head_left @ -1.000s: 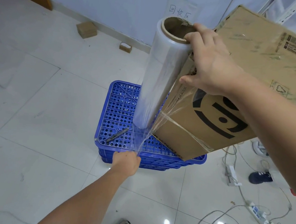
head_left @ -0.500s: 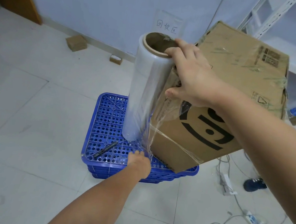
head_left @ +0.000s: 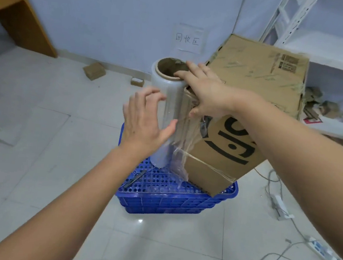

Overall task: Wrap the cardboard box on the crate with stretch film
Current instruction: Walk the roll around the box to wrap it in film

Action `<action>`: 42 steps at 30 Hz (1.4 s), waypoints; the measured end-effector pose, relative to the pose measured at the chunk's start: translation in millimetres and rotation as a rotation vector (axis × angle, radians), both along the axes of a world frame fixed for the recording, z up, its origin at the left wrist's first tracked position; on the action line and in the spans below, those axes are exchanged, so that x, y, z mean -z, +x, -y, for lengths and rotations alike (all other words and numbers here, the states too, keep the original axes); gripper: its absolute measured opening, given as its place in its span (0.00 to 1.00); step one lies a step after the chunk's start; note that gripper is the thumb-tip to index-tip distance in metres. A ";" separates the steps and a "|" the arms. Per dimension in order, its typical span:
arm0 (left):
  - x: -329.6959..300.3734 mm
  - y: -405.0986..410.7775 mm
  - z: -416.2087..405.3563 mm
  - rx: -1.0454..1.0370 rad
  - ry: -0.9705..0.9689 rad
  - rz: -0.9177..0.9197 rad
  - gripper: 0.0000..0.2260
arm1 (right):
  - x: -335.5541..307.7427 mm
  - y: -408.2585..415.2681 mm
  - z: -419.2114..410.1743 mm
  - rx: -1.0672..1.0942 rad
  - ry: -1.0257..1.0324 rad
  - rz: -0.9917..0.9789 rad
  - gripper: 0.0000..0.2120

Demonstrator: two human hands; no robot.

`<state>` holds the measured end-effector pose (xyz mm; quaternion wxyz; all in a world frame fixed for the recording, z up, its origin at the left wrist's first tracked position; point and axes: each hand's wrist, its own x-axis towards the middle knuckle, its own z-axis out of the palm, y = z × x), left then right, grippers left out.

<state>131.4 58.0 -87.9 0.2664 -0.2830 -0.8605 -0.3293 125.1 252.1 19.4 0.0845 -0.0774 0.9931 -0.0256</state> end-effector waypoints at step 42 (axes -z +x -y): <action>-49.3 -54.3 -56.0 0.205 -0.569 -0.153 0.41 | 125.9 163.1 46.8 0.200 -0.257 -0.666 0.04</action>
